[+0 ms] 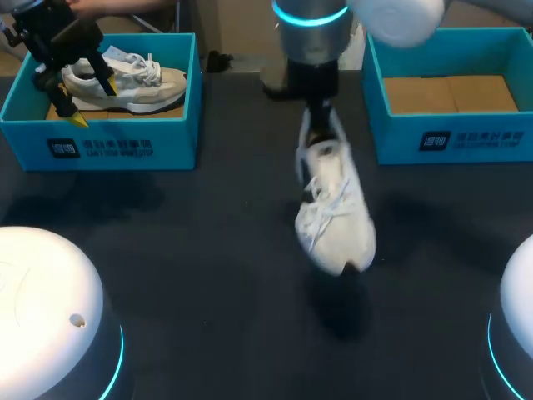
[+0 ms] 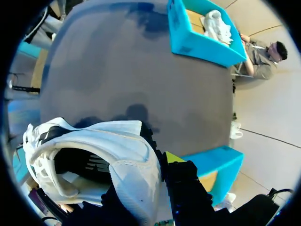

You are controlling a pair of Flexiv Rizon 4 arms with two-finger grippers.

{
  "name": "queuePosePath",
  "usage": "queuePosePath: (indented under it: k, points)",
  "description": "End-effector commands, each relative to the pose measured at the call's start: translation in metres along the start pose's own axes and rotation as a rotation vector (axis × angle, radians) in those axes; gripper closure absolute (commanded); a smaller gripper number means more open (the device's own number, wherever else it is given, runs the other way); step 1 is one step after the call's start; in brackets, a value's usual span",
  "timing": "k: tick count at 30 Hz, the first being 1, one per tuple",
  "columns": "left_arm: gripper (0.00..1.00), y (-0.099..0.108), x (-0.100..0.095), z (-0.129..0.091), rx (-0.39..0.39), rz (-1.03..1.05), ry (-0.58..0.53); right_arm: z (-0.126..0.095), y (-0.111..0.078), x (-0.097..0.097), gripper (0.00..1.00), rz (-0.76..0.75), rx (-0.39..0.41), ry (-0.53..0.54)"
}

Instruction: Take the shoe out of the shoebox, open the shoe tongue, remove and reinsert the insole, then place the shoe into the shoebox

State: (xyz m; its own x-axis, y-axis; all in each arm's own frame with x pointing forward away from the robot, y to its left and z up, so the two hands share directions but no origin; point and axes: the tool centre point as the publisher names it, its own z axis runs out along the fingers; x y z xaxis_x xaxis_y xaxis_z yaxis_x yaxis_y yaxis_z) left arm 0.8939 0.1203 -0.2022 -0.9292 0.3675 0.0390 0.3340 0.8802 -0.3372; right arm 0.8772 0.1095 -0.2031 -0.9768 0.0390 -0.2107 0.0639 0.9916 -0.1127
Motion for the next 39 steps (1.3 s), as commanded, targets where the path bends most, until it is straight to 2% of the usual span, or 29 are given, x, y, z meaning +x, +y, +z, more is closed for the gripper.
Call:
queuePosePath:
  k: [1, 3, 7, 14, 17, 19, 34, 37, 39]
  points:
    - [0.0, 0.0, 0.001, 0.0, -0.003, 0.0, -0.001, -0.035, -0.045, -0.029, 1.0, -0.009, 0.001, -0.016]
    - [0.0, 0.0, 0.001, 0.0, -0.003, 0.0, -0.001, -0.046, -0.057, -0.042, 1.0, -0.002, -0.005, -0.032]
    - [0.0, 0.0, 0.001, 0.0, -0.003, 0.0, -0.001, -0.059, -0.073, -0.065, 1.0, 0.003, 0.042, -0.043]
    - [0.0, 0.0, 0.001, 0.0, -0.003, 0.0, -0.001, -0.068, -0.103, -0.1, 1.0, 0.045, 0.079, -0.048]
    - [0.0, 0.0, 0.001, 0.0, -0.003, 0.0, -0.001, -0.064, -0.117, -0.124, 1.0, 0.054, 0.08, -0.025]
    - [0.0, 0.0, 0.001, 0.0, -0.003, 0.0, -0.001, -0.063, -0.126, -0.14, 1.0, 0.05, 0.01, -0.029]
    - [0.0, 0.0, 0.001, 0.0, -0.003, 0.0, -0.001, -0.063, -0.126, -0.14, 1.0, 0.05, 0.01, -0.029]
    - [0.0, 0.0, 0.001, 0.0, -0.003, 0.0, -0.001, -0.064, -0.14, -0.168, 1.0, 0.069, 0.039, -0.052]
    - [0.0, 0.0, 0.001, 0.0, -0.003, 0.0, -0.001, -0.062, -0.154, -0.188, 1.0, 0.083, 0.116, -0.048]
